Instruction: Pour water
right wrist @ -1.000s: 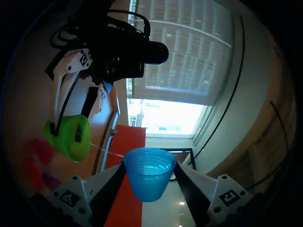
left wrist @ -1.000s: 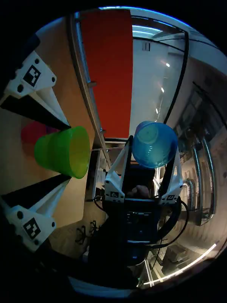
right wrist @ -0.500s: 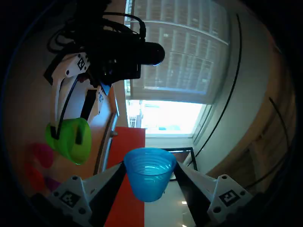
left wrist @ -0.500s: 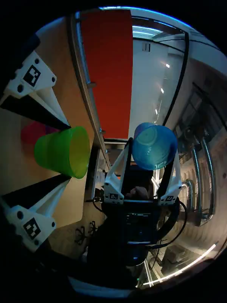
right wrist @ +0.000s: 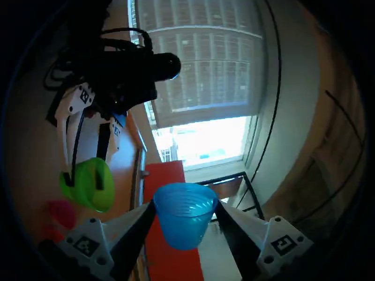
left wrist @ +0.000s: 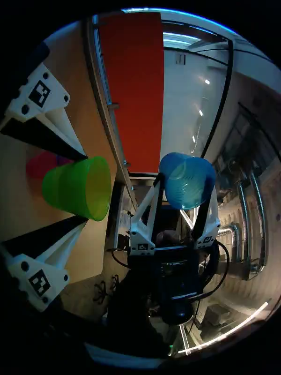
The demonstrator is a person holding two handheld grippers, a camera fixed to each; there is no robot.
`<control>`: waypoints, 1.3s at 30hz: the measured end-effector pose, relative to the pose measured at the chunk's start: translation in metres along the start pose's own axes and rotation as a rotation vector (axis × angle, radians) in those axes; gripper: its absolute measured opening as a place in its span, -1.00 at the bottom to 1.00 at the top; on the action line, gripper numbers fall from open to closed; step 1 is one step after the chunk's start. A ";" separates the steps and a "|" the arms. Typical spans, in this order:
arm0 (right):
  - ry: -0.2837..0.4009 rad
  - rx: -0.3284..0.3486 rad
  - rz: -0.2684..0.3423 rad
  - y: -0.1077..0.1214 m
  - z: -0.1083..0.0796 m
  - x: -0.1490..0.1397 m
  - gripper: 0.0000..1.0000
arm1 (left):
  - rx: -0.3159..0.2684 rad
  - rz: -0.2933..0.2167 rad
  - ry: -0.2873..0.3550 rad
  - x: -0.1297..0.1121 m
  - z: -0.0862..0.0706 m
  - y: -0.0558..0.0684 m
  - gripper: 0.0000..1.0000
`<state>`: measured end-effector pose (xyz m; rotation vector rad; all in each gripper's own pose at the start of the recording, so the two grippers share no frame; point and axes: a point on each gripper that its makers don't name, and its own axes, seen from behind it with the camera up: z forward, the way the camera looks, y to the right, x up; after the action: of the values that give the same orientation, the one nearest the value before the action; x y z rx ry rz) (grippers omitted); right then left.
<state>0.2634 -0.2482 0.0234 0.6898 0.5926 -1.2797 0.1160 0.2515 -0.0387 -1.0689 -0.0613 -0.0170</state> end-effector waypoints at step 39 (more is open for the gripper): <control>0.020 0.105 1.015 -0.015 -0.021 0.013 0.83 | 0.017 0.021 -0.013 0.007 -0.001 -0.002 0.66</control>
<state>0.2506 -0.2427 -0.0022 0.9210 0.1244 -0.3535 0.1225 0.2493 -0.0372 -1.0523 -0.0621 0.0095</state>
